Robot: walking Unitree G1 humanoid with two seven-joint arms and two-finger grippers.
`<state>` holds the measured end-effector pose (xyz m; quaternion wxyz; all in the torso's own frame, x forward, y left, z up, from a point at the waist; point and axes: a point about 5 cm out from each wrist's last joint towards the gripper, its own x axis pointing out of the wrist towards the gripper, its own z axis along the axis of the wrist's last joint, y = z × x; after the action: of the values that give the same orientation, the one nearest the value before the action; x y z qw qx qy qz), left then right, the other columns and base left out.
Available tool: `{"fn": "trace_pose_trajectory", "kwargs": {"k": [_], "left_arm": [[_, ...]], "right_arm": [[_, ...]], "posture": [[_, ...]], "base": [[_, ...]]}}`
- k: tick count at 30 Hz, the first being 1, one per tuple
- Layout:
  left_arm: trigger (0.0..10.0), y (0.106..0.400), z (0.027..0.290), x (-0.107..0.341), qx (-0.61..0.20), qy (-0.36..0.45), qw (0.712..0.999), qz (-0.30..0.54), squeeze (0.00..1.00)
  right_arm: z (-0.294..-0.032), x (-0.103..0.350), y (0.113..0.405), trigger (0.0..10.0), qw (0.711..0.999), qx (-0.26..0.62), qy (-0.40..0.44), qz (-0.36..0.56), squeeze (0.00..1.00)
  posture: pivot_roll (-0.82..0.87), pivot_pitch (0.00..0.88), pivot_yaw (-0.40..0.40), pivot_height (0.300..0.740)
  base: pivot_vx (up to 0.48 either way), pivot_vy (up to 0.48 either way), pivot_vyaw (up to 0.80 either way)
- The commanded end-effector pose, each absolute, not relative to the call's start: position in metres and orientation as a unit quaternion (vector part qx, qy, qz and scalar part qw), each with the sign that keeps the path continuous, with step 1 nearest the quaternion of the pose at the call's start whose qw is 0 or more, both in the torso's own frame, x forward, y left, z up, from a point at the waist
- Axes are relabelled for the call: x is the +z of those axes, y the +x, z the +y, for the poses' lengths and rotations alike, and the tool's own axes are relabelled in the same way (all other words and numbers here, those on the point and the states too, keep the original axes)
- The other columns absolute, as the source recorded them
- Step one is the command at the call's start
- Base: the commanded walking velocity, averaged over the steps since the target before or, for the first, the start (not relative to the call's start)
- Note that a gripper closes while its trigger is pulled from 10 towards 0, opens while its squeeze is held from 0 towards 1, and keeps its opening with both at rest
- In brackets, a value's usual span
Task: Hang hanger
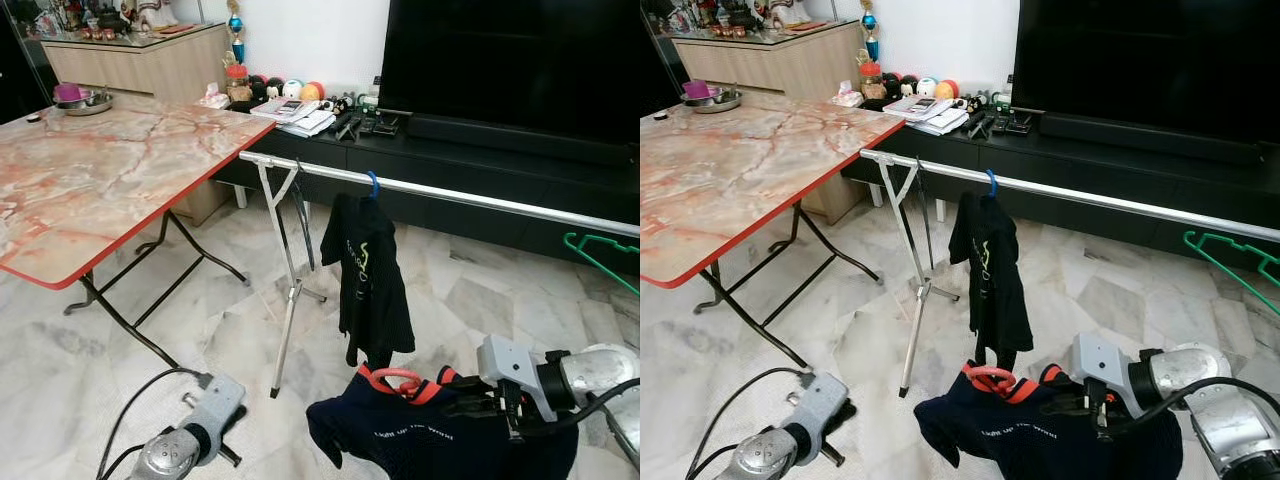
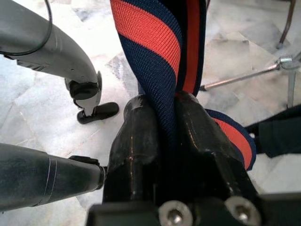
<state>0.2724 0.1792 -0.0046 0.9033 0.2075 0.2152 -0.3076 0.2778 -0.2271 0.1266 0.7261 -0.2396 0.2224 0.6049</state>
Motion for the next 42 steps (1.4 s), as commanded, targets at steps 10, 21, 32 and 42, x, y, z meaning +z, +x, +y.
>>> {"fn": "trace_pose_trajectory", "kwargs": {"k": [10,21,32,42], "left_arm": [[10.0,0.267,0.177,0.001,-0.425,0.282,0.836,0.2,1.0],[10.0,0.253,0.175,-0.007,-0.486,0.308,0.789,0.216,1.0],[10.0,0.254,0.16,-0.01,-0.488,0.298,0.794,0.208,1.0],[10.0,0.246,0.162,-0.015,-0.523,0.312,0.76,0.228,1.0]], "right_arm": [[-0.224,0.141,0.282,10.0,0.673,0.644,-0.3,0.207,0.0],[-0.21,0.138,0.284,10.0,0.665,0.66,-0.296,0.188,0.0],[-0.205,0.144,0.282,10.0,0.656,0.675,-0.29,0.176,0.0],[-0.203,0.142,0.282,10.0,0.654,0.674,-0.292,0.181,0.0]], "posture": [[-0.06,0.0,-0.01,0.74],[-0.06,0.0,-0.013,0.74],[-0.07,0.0,-0.02,0.74],[-0.06,0.0,-0.022,0.74]], "base": [[0.0,0.0,0.0],[0.0,0.0,0.0],[0.0,0.0,0.0],[0.0,0.0,0.0]]}}
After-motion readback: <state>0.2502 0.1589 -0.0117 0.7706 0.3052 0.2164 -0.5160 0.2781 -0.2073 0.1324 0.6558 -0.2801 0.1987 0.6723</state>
